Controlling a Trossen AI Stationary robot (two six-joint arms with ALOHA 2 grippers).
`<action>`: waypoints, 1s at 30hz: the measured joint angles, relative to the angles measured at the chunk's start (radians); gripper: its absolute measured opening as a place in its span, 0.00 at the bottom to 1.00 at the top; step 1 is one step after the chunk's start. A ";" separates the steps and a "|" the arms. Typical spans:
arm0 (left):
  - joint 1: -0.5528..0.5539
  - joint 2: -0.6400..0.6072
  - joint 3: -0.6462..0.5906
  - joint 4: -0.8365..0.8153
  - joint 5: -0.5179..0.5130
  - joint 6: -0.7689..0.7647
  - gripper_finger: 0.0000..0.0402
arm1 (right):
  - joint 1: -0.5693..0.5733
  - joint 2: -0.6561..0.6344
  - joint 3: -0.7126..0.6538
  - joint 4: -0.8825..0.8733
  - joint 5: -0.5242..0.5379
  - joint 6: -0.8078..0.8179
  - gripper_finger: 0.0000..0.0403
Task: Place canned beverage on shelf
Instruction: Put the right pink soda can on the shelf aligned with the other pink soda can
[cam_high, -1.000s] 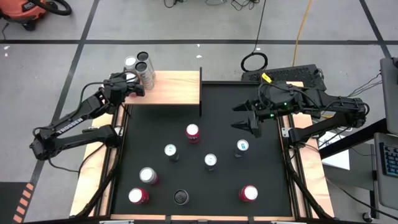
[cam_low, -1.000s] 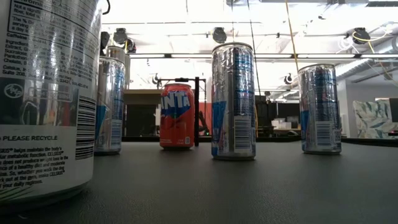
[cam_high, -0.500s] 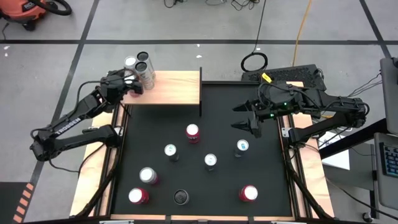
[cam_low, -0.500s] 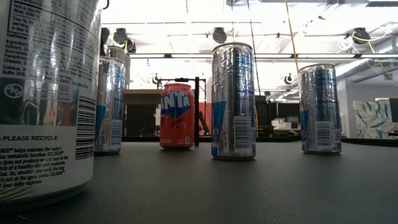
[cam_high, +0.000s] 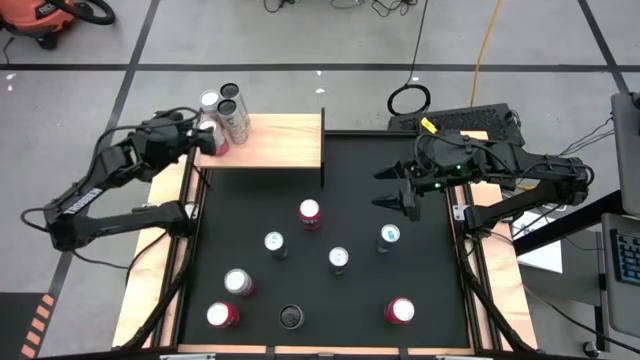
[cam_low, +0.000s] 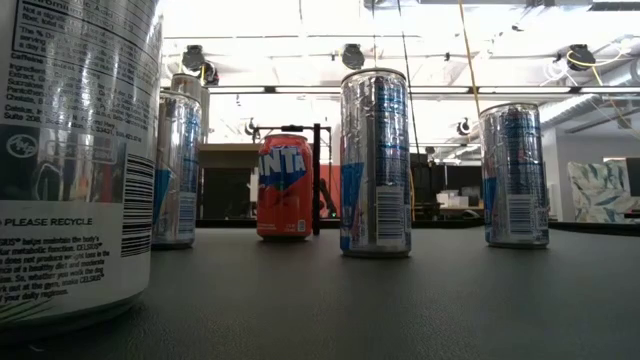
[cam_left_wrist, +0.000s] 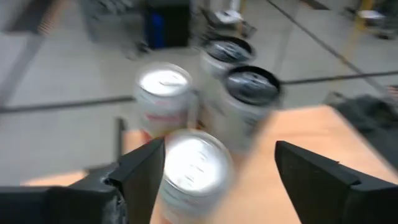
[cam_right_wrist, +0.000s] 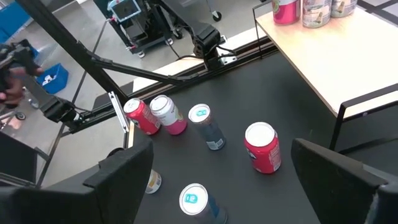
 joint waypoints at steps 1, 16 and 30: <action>-0.021 0.000 0.013 -0.029 0.026 -0.029 0.71 | 0.000 0.000 0.000 0.000 0.000 -0.004 0.89; -0.222 0.066 -0.112 -0.199 0.107 -0.357 0.46 | -0.043 0.000 0.000 0.008 0.235 -0.001 0.89; -0.221 0.064 -0.261 -0.065 -0.021 -0.358 0.34 | -0.088 0.000 0.000 0.009 0.446 -0.053 0.89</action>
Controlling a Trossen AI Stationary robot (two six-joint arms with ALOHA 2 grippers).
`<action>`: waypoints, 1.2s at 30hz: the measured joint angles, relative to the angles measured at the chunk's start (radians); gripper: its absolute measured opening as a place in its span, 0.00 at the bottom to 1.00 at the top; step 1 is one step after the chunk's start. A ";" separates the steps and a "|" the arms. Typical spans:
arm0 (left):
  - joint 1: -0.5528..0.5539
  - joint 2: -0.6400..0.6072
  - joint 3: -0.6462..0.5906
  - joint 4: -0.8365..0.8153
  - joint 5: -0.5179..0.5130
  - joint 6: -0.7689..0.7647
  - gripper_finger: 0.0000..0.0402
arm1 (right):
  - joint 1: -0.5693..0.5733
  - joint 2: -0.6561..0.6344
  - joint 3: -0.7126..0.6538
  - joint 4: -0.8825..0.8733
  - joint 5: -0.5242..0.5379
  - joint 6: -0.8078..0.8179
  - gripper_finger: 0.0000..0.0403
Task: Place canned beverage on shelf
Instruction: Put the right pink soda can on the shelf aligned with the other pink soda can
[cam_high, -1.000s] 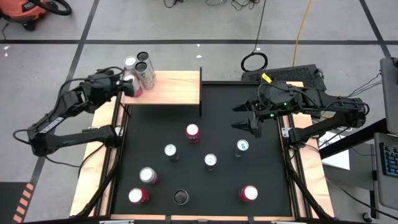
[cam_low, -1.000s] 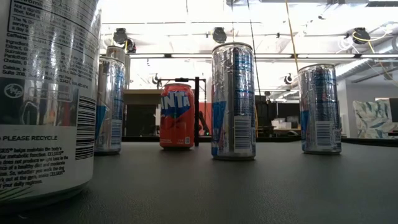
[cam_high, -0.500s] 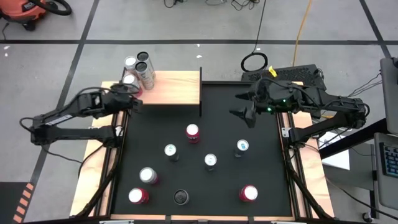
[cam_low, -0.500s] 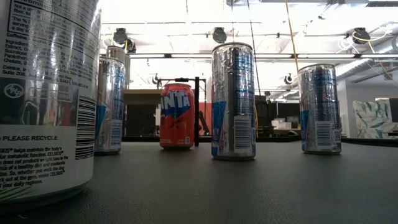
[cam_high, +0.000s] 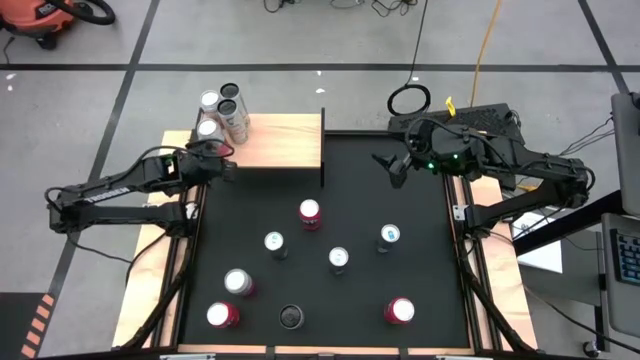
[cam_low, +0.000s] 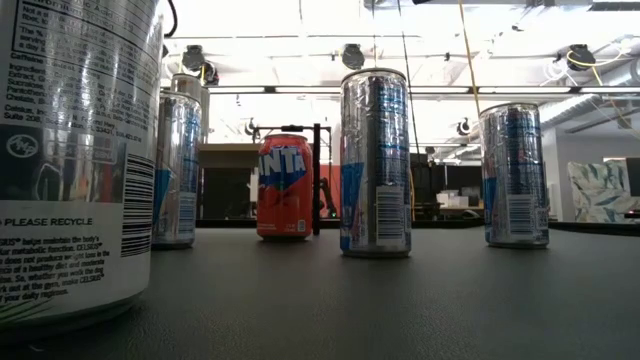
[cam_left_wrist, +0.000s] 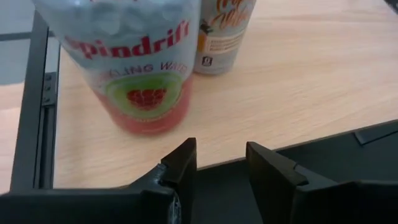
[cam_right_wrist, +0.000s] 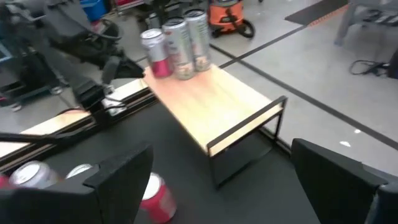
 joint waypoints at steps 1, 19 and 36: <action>0.000 0.000 0.000 0.006 -0.002 0.004 0.34 | -0.004 0.000 0.000 0.000 0.005 -0.002 0.89; 0.002 0.001 0.000 0.005 -0.164 0.024 0.34 | -0.019 0.001 0.000 -0.002 0.001 0.023 0.89; 0.104 0.002 0.000 0.046 -0.192 0.121 0.34 | -0.019 0.001 0.000 -0.009 -0.001 0.024 0.89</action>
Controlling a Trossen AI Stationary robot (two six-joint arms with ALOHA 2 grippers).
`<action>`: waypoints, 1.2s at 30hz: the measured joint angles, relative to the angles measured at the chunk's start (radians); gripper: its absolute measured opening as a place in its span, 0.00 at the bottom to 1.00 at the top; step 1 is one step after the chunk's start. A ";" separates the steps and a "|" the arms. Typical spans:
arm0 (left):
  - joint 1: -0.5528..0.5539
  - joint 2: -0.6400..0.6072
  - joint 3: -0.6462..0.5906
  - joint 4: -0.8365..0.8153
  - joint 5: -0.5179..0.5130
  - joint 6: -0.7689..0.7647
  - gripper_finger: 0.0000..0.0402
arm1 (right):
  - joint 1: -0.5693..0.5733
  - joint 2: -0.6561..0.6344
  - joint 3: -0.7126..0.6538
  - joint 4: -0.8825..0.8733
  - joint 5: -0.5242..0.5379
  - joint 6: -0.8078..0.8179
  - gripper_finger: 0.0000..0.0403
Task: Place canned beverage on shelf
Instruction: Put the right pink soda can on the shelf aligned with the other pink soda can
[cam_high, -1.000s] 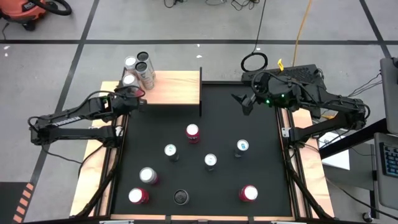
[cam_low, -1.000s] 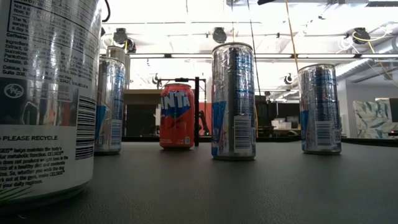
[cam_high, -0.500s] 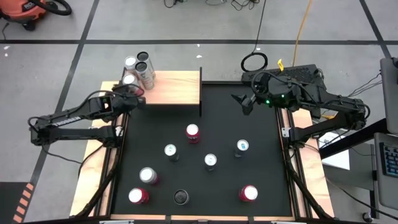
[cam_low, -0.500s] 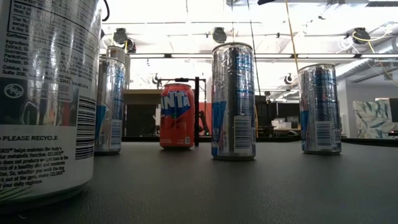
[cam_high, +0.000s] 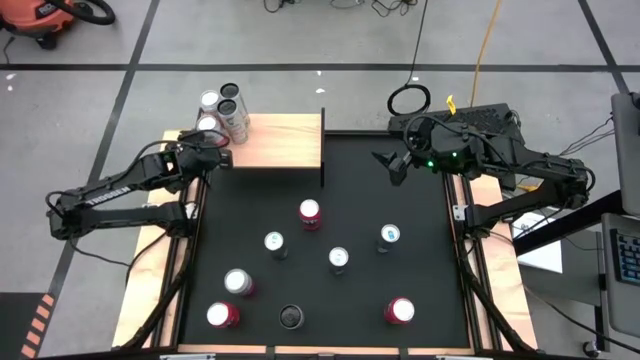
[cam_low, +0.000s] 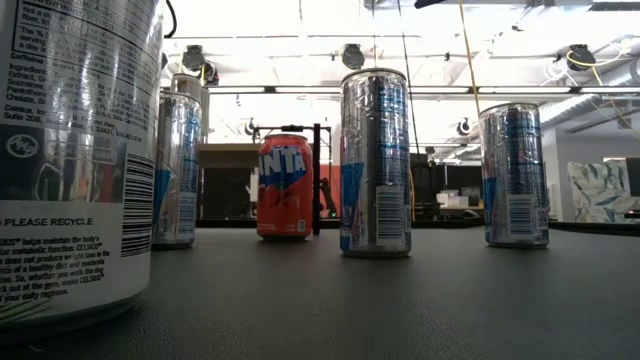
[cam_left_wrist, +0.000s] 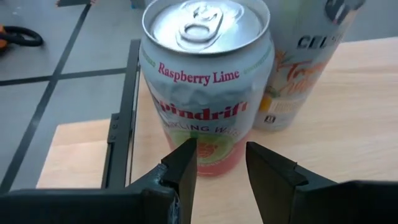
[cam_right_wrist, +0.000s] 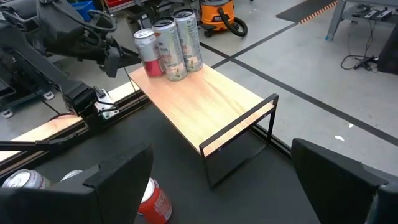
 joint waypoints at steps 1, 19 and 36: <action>0.005 0.002 0.000 0.016 0.000 0.014 0.34 | 0.000 0.000 0.000 0.000 0.000 0.000 0.89; -0.027 -0.106 0.117 -0.174 0.348 -0.135 0.34 | 0.001 0.000 0.000 -0.010 0.000 0.059 0.89; -0.034 -0.095 -0.146 0.149 0.231 -0.080 0.34 | 0.000 0.000 0.000 -0.050 0.000 0.060 0.89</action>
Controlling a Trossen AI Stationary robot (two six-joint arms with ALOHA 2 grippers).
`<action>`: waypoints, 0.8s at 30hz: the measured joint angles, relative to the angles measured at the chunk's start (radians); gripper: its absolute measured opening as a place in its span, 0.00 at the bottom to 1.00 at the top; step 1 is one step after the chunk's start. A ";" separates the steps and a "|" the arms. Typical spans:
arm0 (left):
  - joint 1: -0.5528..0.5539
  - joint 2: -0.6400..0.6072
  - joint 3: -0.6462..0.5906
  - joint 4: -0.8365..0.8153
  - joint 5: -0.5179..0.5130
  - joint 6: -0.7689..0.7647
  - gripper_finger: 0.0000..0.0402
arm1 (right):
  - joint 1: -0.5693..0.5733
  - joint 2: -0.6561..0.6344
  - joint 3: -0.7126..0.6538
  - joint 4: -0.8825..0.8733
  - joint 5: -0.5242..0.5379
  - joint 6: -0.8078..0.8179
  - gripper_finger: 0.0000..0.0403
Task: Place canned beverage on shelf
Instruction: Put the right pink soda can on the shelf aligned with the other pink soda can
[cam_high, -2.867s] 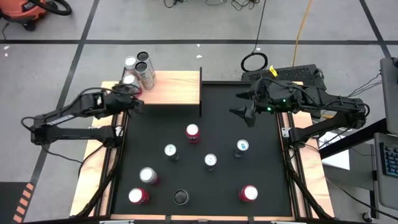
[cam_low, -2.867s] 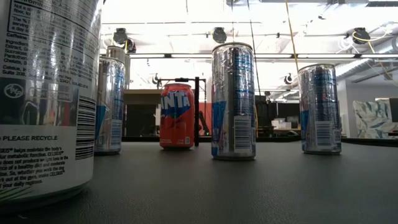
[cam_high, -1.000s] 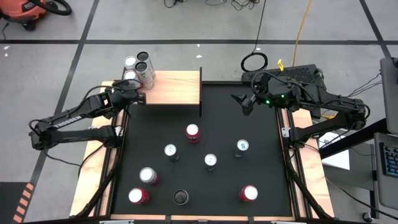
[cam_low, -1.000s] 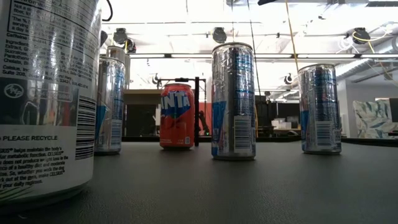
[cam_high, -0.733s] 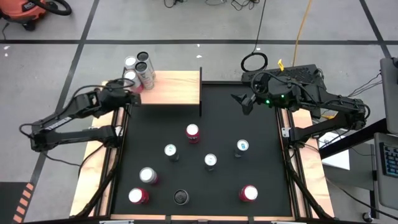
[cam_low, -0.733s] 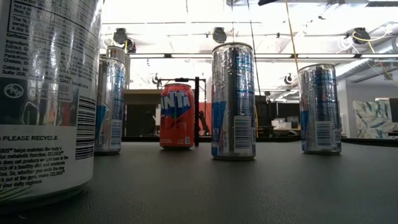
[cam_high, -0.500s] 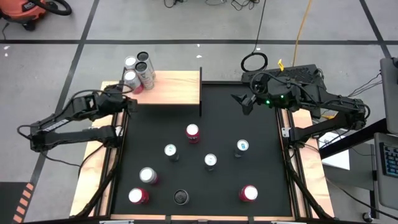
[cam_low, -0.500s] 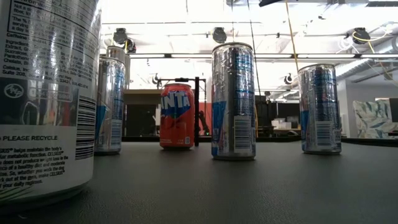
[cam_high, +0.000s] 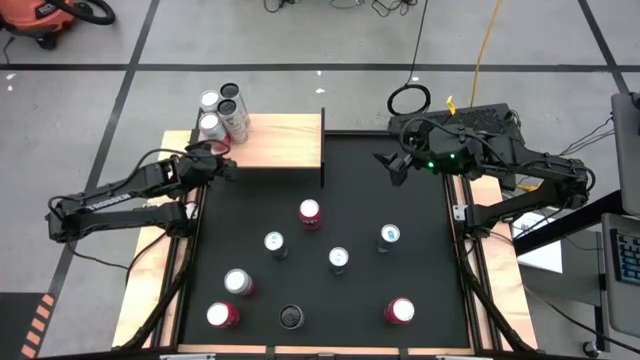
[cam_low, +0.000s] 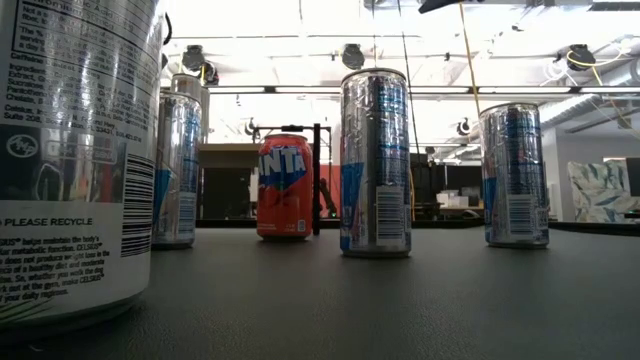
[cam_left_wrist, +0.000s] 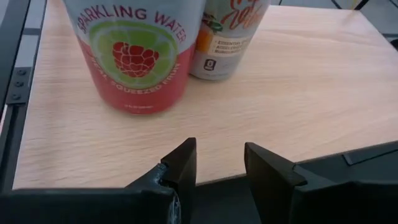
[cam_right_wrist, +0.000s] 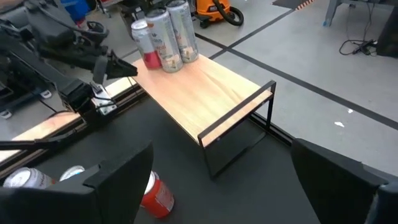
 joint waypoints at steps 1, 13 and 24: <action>-0.001 -0.002 0.000 -0.001 0.000 0.000 0.34 | 0.000 0.000 0.000 -0.007 0.000 0.000 0.89; -0.002 0.007 -0.024 0.145 -0.176 0.273 0.34 | 0.000 0.000 0.000 -0.026 0.000 0.000 0.89; 0.003 0.018 -0.037 0.146 -0.266 0.273 0.34 | 0.000 0.000 0.000 -0.034 0.000 -0.001 0.89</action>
